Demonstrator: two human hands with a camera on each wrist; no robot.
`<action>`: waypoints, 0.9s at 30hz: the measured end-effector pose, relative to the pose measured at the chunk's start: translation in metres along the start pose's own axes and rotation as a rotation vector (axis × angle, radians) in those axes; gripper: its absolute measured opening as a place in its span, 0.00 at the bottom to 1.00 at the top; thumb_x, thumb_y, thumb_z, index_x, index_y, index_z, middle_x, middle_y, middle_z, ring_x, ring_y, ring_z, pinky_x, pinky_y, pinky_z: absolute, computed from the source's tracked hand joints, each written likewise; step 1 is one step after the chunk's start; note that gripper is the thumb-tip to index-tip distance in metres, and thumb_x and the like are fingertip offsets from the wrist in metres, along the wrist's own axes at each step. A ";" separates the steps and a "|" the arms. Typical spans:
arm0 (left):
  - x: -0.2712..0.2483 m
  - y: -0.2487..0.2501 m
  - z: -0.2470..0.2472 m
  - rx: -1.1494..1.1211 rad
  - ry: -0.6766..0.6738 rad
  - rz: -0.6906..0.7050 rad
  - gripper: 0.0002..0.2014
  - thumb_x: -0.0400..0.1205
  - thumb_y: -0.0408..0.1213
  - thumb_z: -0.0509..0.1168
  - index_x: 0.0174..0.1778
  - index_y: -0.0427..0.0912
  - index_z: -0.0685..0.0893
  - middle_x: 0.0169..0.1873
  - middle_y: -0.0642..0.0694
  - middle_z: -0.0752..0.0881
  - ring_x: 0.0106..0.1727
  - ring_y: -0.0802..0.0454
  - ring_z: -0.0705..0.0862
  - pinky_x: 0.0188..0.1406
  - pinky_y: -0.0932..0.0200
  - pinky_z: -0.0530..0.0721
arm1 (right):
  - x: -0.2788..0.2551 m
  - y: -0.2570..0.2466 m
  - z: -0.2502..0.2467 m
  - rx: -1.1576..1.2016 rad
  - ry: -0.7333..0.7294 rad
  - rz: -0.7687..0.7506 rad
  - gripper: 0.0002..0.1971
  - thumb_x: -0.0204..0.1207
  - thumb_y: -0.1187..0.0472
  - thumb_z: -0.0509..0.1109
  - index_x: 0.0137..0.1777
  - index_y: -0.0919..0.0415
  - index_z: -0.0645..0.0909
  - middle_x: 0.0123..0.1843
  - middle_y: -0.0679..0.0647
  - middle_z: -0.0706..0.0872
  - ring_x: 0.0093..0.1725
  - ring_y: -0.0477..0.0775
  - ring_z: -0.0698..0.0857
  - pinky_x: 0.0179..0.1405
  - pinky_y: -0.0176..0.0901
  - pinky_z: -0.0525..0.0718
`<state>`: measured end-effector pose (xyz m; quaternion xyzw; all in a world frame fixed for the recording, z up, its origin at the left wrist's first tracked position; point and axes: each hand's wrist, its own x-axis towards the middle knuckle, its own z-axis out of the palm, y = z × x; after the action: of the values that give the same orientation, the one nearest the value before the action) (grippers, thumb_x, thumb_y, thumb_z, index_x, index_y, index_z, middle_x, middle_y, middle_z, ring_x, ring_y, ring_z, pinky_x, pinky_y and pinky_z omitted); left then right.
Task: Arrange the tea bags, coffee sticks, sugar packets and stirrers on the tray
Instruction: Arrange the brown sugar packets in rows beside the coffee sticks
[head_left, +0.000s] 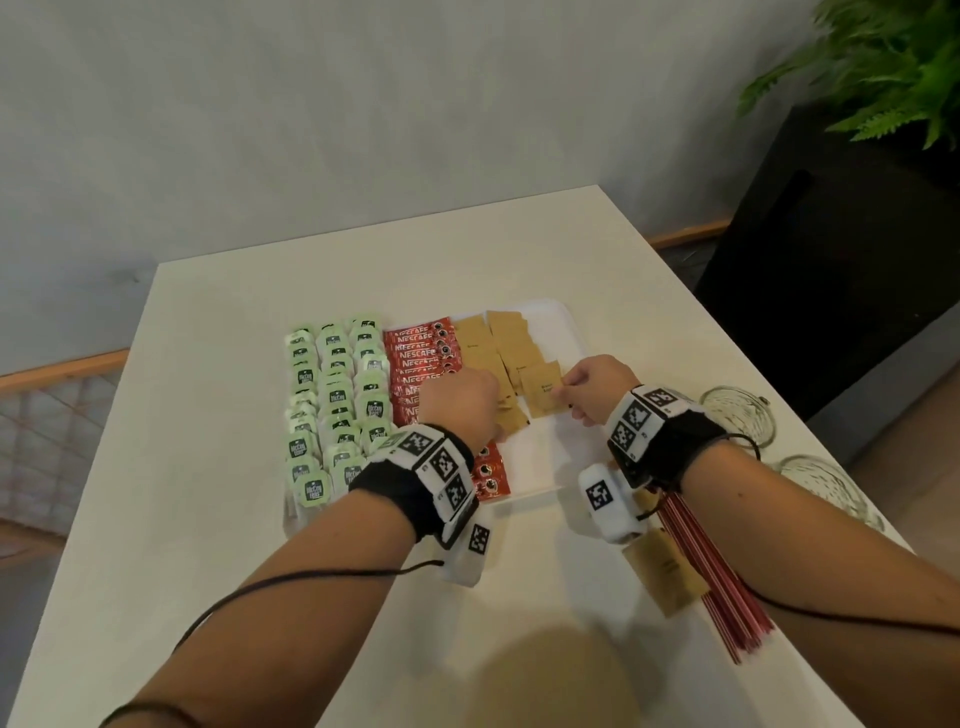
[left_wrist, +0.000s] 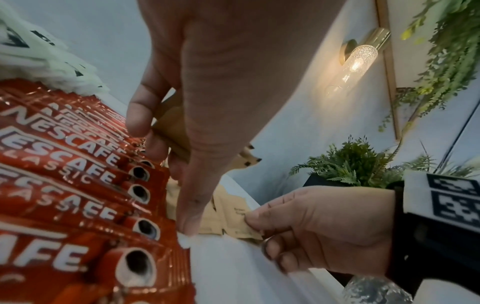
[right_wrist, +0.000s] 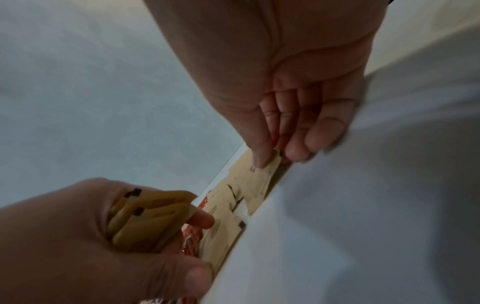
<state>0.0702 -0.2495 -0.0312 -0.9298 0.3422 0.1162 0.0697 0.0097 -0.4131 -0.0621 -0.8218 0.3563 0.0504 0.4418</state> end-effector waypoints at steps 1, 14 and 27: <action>0.002 0.000 0.000 -0.001 0.005 -0.001 0.13 0.80 0.47 0.71 0.50 0.41 0.82 0.33 0.52 0.77 0.40 0.49 0.81 0.36 0.55 0.75 | 0.001 0.000 0.000 0.002 -0.008 0.006 0.06 0.76 0.60 0.75 0.46 0.60 0.80 0.35 0.55 0.84 0.33 0.51 0.82 0.36 0.44 0.86; 0.006 -0.006 -0.004 -0.298 0.088 -0.011 0.08 0.82 0.40 0.68 0.53 0.42 0.80 0.45 0.49 0.84 0.42 0.50 0.81 0.39 0.55 0.81 | -0.001 -0.005 0.002 -0.062 -0.034 -0.019 0.11 0.71 0.54 0.79 0.37 0.55 0.80 0.37 0.52 0.84 0.39 0.52 0.83 0.48 0.48 0.87; -0.068 -0.015 -0.002 -2.263 -0.452 -0.057 0.21 0.84 0.30 0.56 0.73 0.29 0.75 0.64 0.31 0.85 0.61 0.38 0.88 0.60 0.47 0.86 | -0.068 0.006 -0.009 0.343 -0.015 -0.177 0.06 0.80 0.57 0.70 0.49 0.60 0.84 0.44 0.53 0.88 0.34 0.49 0.83 0.31 0.39 0.82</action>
<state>0.0302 -0.1964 -0.0110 -0.4257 0.0007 0.5188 -0.7413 -0.0461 -0.3852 -0.0339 -0.7620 0.2828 -0.0440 0.5808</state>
